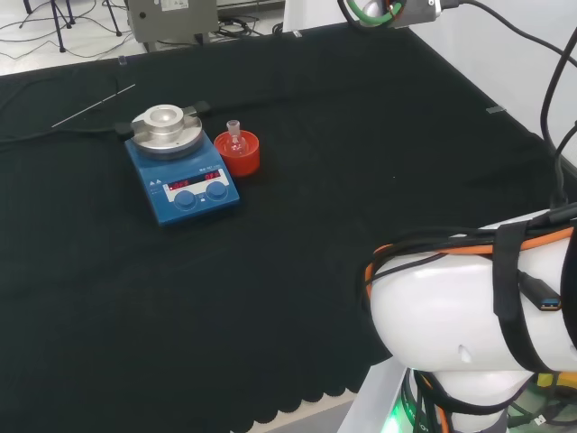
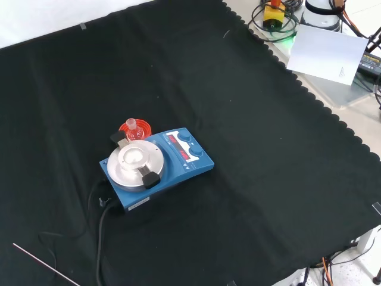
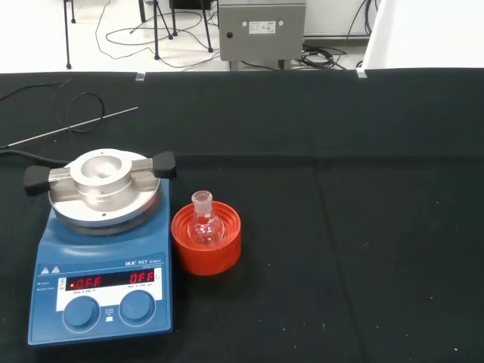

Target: Pick up the round-bottom flask.

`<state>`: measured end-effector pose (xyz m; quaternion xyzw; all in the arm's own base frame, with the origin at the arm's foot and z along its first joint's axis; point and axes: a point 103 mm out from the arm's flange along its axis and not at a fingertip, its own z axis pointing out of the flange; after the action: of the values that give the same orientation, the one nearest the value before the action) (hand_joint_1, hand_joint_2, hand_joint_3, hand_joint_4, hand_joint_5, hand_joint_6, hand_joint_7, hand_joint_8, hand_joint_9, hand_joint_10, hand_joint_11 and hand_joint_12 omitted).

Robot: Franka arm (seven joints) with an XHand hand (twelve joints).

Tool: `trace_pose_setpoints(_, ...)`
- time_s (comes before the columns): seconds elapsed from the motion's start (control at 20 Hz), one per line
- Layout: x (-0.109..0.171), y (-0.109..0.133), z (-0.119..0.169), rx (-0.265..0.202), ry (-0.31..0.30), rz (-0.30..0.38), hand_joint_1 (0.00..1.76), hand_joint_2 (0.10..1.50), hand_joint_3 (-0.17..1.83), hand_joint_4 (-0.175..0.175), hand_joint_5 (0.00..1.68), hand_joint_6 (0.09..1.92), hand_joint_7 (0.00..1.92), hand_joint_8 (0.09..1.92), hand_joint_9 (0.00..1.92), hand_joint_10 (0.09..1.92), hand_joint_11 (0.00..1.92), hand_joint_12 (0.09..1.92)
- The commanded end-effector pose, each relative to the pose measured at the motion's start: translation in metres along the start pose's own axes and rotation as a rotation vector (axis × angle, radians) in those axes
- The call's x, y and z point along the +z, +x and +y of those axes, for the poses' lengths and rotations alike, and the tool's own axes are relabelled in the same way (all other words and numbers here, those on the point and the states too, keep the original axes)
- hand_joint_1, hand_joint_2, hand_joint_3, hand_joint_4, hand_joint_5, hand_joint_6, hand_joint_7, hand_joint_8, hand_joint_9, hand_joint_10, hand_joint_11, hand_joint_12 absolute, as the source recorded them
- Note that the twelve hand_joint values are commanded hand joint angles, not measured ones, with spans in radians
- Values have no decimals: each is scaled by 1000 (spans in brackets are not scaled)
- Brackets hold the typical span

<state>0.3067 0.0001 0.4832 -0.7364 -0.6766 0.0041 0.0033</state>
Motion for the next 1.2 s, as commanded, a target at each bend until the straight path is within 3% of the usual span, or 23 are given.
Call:
trace_pose_setpoints(0.05, -4, 6, -5, -2, -2, -10, 89, 1218, 362, -18, 164, 87, 24, 392, 84, 639, 0, 949)
trace_pose_setpoints(0.25, -1, 7, 1, 1, -3, -5, 3, 1262, 335, -15, 141, 87, 1, 351, 24, 627, 0, 838)
trace_pose_setpoints(0.6, 3, -6, 15, 15, 3, 8, 0, 1267, 326, -16, 140, 87, 0, 349, 20, 627, 0, 833)
trace_pose_setpoints(1.2, 34, -21, 48, 56, 44, 17, 0, 1268, 311, -17, 140, 87, 1, 352, 18, 628, 0, 828)
